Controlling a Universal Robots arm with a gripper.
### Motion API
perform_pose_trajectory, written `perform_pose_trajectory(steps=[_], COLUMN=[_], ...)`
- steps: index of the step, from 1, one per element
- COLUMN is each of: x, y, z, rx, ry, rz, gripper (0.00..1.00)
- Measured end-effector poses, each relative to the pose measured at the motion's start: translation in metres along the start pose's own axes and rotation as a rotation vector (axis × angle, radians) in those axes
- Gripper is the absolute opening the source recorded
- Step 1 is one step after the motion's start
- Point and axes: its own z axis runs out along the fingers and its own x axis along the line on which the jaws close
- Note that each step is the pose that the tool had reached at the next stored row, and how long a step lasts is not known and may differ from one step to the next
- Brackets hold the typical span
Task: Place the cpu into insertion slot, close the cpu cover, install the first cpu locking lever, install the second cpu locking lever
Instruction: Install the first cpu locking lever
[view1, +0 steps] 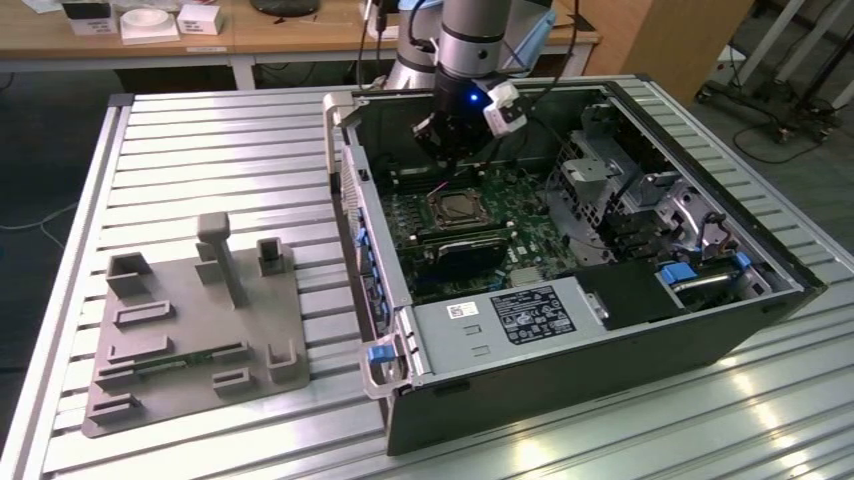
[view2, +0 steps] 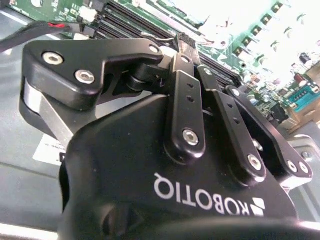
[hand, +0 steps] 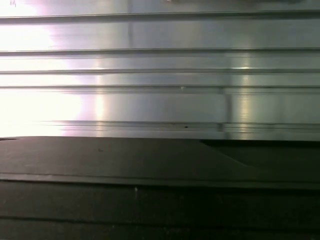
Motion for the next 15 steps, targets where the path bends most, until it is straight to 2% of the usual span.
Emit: perform_pose_trajectory(steps=[15], x=[-0.0169], y=[0.0025], z=[0.0107], rx=[0.0009], ry=[0.0006], rz=[0.0], gripper=[0.1])
